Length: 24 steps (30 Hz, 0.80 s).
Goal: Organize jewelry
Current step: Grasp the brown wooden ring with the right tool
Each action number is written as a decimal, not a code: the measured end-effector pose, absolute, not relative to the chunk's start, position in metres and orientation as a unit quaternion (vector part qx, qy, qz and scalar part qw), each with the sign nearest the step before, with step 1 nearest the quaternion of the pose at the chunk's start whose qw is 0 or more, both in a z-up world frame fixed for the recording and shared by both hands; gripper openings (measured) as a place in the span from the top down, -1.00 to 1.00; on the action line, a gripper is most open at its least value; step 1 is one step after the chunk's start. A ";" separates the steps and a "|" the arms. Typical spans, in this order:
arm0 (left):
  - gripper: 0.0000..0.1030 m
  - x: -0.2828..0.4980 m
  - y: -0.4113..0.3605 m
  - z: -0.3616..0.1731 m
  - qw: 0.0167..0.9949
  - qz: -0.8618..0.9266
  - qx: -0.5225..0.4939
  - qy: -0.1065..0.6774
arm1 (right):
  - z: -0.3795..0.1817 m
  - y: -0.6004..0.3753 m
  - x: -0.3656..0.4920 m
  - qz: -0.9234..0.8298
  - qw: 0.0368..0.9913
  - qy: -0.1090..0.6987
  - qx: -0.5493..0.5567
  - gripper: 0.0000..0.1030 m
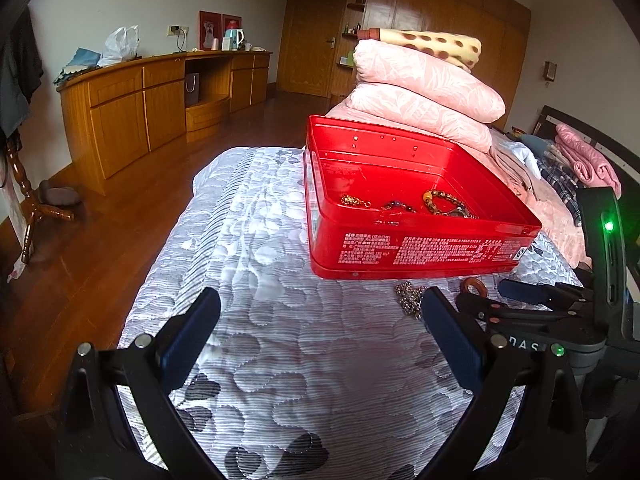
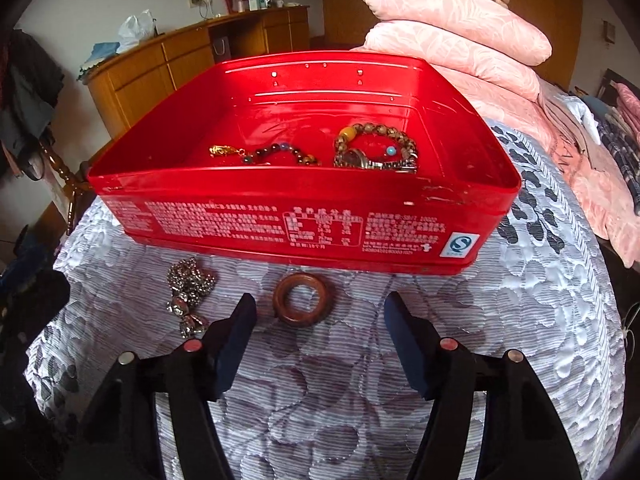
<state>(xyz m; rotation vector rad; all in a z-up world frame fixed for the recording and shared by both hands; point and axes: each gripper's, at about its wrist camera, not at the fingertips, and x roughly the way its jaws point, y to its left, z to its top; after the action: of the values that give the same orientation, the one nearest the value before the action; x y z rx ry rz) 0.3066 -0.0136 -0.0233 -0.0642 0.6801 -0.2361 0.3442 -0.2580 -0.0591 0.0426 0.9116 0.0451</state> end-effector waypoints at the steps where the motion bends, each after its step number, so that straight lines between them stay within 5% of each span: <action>1: -0.89 0.307 -0.013 -0.023 0.935 -0.116 -0.031 0.333 | -0.059 -0.257 0.346 0.022 0.897 0.441 0.018 -0.18; 14: -0.89 0.311 -0.018 -0.028 0.931 -0.112 -0.024 0.346 | -0.059 -0.263 0.341 0.021 0.900 0.434 0.020 0.38; 24: -0.89 0.307 -0.040 -0.027 0.925 -0.132 -0.024 0.357 | -0.046 -0.283 0.325 0.023 0.909 0.415 0.041 0.42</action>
<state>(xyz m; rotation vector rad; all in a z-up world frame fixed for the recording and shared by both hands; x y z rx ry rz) 0.3066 -0.0400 -0.0267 -0.0501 0.7317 -0.2711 0.3245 -0.2835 -0.0461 0.0846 0.8557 0.0465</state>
